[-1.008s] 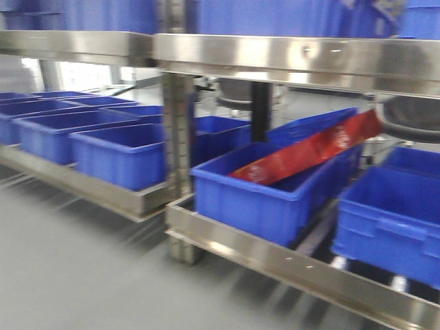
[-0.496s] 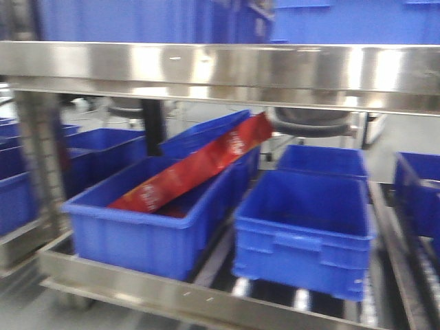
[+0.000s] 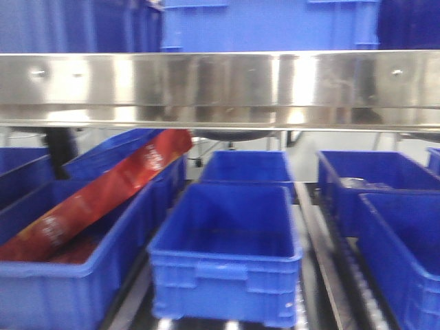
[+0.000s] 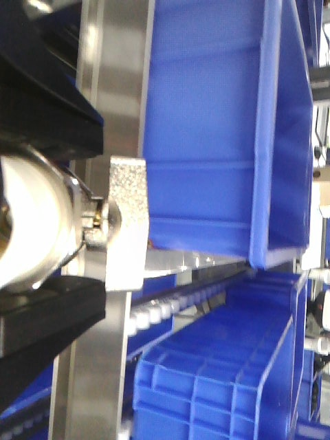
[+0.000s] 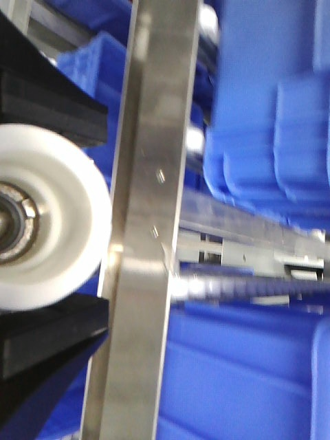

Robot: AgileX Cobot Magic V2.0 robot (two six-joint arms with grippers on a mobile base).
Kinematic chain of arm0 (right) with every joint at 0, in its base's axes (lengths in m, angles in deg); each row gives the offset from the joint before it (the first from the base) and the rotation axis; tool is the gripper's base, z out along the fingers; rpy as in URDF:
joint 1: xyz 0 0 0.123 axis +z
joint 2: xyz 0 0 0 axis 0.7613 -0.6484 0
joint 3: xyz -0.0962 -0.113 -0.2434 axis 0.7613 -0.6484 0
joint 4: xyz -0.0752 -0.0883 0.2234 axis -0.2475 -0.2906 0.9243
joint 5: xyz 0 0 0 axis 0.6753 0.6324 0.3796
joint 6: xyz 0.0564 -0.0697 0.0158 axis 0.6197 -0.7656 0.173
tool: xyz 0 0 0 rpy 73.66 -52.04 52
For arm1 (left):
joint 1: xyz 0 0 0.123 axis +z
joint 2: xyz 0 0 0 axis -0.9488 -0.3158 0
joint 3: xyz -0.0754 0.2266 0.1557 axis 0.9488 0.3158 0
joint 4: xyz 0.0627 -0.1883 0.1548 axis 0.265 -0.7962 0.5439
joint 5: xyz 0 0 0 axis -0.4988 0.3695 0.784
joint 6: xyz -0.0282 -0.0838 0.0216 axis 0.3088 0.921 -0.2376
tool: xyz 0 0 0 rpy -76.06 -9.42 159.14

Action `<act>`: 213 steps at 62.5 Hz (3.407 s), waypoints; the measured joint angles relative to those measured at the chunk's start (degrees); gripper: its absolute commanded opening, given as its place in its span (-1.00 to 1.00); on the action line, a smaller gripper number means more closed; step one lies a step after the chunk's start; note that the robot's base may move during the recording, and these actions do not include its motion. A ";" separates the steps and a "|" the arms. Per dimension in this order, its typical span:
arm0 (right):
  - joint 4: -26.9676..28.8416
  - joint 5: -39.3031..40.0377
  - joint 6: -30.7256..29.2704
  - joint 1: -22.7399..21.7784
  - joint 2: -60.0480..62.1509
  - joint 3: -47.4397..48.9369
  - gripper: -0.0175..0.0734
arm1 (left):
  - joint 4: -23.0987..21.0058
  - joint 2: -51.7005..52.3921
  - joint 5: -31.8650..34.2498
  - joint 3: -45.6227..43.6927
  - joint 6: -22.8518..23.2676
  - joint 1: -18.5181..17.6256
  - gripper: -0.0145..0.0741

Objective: Place valve from conveyor to right shelf box
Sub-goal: 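Move both grippers over an empty blue bin on the shelf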

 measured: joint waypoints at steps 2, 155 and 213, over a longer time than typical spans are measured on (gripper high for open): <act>0.00 0.00 0.00 0.00 0.00 0.00 -0.97 | 0.00 0.00 0.00 0.00 0.00 0.00 -0.92; 1.32 0.85 0.04 0.00 0.00 0.00 -0.97 | 0.00 0.00 0.00 0.00 0.00 0.00 -0.92; 5.15 9.32 -2.59 20.80 -37.69 41.67 -0.97 | -0.04 -41.41 -12.57 -48.24 -2.74 -20.41 -0.92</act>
